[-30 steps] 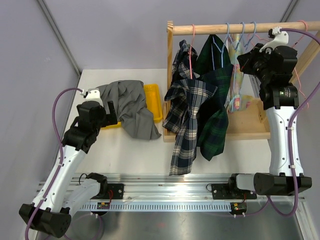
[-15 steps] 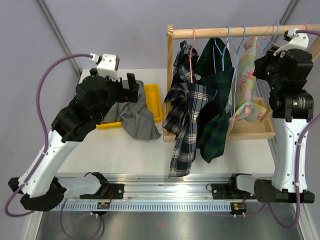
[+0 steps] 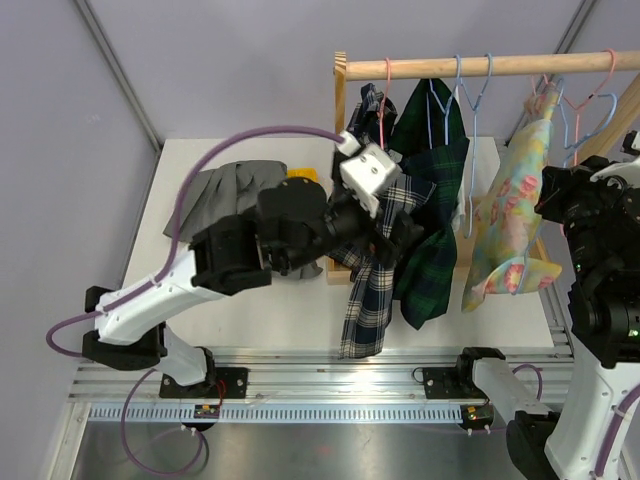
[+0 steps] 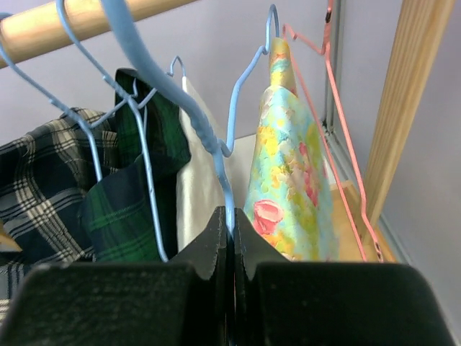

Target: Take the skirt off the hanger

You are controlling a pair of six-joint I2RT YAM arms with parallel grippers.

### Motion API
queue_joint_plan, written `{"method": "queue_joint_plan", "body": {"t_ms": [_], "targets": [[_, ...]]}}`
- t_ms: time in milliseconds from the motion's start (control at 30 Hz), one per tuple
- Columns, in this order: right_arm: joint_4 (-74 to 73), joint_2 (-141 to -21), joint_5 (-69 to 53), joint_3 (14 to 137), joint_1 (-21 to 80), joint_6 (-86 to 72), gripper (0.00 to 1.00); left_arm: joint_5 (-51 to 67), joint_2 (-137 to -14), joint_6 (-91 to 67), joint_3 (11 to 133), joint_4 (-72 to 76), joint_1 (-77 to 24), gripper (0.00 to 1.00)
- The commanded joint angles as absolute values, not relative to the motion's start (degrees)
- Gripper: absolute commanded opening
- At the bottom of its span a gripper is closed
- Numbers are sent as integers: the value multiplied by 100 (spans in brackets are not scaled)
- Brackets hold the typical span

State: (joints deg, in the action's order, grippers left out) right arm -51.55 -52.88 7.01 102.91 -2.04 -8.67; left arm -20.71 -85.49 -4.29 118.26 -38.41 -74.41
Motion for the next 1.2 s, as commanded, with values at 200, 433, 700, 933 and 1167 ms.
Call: {"method": "queue_joint_plan", "body": {"t_ms": [200, 433, 700, 933, 1167], "targets": [[-5721, -4983, 132, 10468, -220, -1300, 0, -396, -8613, -404, 9775, -1434, -8542, 99], [-5959, -4729, 26, 10573, -220, -1503, 0, 202, -9105, -905, 9035, -168, -8622, 99], [-6126, -4667, -158, 10828, -220, -1573, 0, -456, -9861, -896, 9448, -26, -8622, 73], [-6056, -4746, -88, 10846, -220, -1547, 0, -729, -9669, -1168, 8730, 123, -8797, 0], [-5889, -5009, 175, 10854, -220, -1494, 0, -1194, -8483, -1924, 6420, 158, -9833, 0]]}}
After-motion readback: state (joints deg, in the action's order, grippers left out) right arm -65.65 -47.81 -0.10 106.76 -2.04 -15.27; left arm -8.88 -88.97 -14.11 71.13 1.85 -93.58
